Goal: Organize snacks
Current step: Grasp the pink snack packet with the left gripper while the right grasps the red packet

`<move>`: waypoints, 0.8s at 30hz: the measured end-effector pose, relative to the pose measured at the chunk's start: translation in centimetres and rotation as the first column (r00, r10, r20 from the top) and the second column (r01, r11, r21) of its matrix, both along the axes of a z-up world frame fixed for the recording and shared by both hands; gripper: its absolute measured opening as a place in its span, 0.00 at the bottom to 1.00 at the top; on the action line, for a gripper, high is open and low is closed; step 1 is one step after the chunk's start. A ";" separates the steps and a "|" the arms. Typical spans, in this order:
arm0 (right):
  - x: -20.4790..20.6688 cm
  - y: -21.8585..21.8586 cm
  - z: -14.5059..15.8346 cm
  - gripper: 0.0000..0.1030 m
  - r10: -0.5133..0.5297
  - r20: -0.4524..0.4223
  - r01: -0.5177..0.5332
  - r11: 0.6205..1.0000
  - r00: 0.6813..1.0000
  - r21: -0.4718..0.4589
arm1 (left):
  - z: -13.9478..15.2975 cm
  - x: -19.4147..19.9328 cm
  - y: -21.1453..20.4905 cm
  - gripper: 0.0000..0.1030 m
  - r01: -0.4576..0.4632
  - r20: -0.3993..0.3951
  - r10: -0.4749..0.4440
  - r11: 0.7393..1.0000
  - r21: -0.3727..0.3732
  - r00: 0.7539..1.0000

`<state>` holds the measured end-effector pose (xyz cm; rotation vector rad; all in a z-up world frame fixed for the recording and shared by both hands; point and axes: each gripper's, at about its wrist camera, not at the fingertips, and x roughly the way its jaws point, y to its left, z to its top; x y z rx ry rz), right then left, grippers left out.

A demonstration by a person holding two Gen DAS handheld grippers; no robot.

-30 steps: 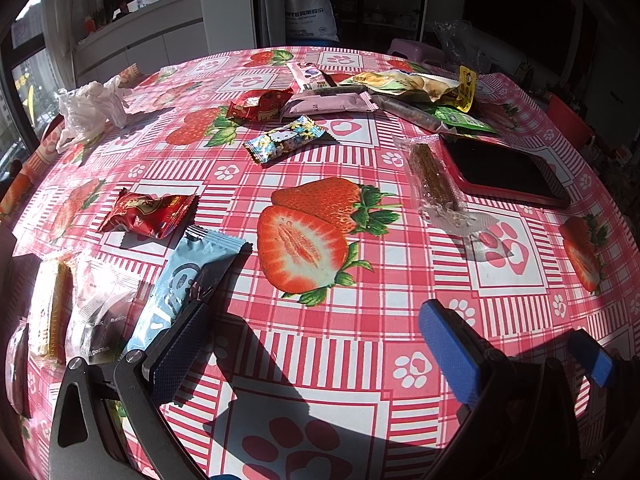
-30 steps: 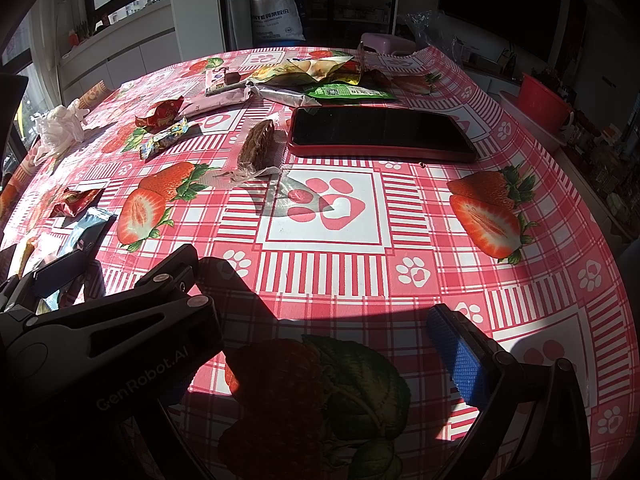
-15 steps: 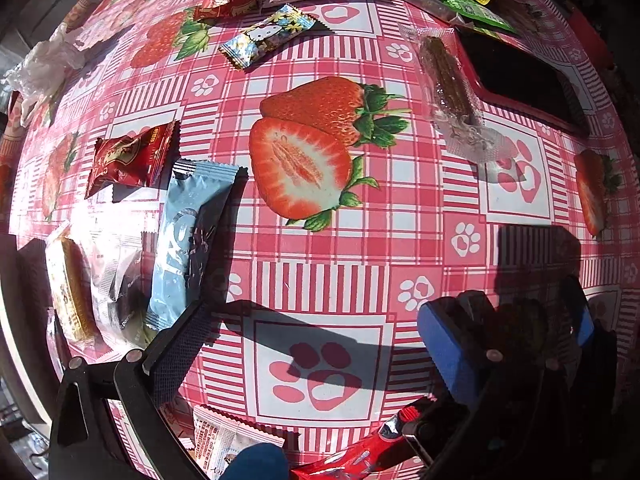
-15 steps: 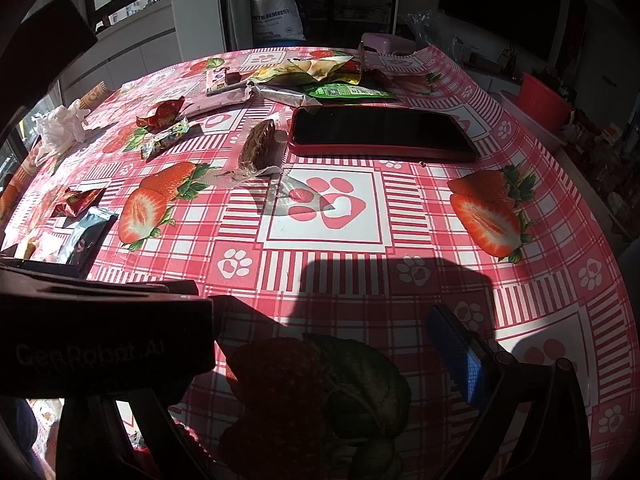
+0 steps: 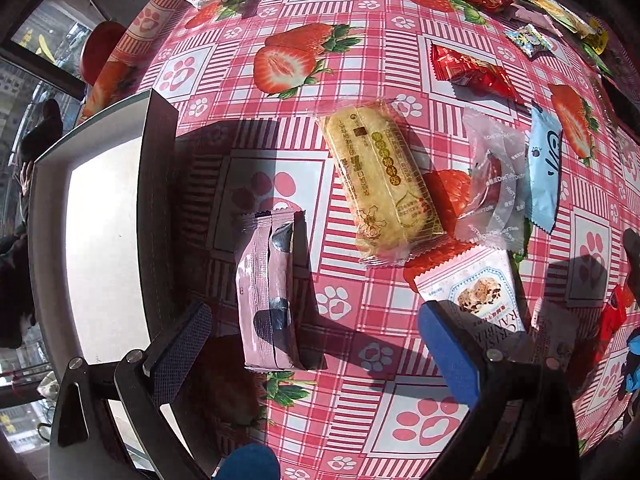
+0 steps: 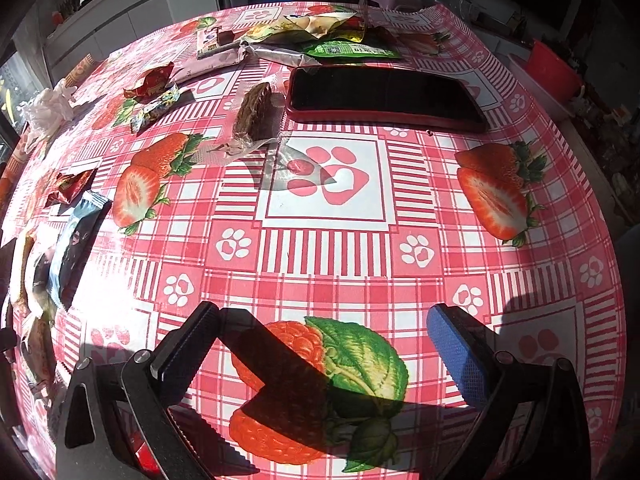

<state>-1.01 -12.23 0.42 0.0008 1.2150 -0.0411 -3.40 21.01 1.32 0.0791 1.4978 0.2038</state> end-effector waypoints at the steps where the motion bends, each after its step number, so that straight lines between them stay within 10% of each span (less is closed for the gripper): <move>1: 0.3 0.0 0.0 1.00 0.007 -0.062 -0.007 1.000 0.998 0.005 | -0.4 0.0 0.6 1.00 -0.014 -0.004 0.014 1.000 -0.012 1.000; 10: -3.2 0.5 -0.3 1.00 -0.156 -0.420 0.297 0.909 0.894 0.294 | -2.9 2.3 3.1 1.00 -0.065 0.012 0.068 0.980 -0.189 0.998; 21: -3.6 7.8 -2.2 1.00 -0.190 -0.473 0.228 0.973 0.860 0.023 | -3.8 1.0 2.6 1.00 -0.053 -0.006 0.053 0.981 -0.185 0.999; 24: -4.0 9.3 -2.5 1.00 -0.110 -0.508 0.168 0.983 0.854 0.070 | -3.6 2.1 2.0 0.88 -0.033 -0.005 0.032 0.981 -0.190 0.999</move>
